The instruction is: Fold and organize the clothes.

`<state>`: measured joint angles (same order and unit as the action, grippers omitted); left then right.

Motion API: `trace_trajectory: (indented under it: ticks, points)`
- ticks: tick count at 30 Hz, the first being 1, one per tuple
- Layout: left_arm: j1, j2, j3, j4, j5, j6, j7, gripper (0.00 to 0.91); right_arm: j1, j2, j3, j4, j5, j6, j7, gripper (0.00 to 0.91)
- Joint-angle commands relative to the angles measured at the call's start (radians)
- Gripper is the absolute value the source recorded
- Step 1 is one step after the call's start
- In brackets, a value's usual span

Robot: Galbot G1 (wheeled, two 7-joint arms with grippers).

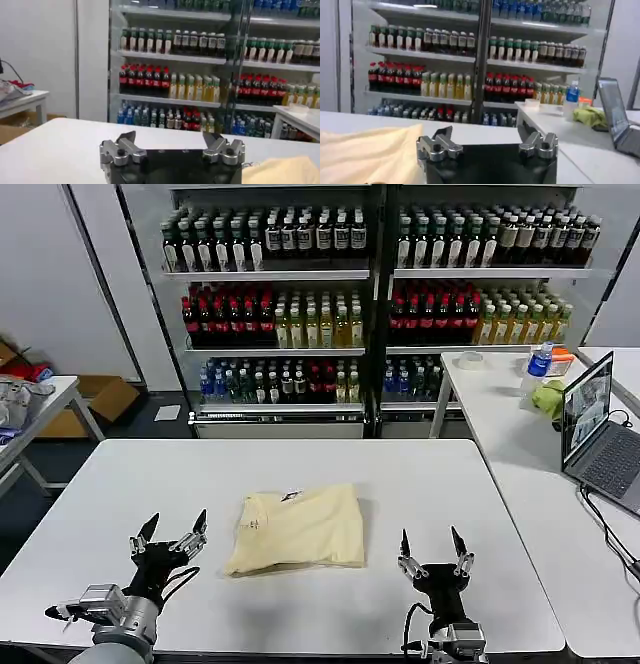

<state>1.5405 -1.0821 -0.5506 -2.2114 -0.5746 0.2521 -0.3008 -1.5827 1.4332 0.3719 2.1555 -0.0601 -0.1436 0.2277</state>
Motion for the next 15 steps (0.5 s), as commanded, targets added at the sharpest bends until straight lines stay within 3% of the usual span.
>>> trace_trajectory:
  ticks: [1,15]
  points:
    - [-0.003,-0.001,0.001,0.005,0.001,0.000,0.003,0.907,0.004,-0.007,0.003,0.001,0.008,0.013,0.005,0.907]
    - [-0.008,-0.012,0.000,0.013,0.005,0.000,0.008,0.907,0.022,-0.022,0.009,0.005,0.012,-0.011,0.027,0.907]
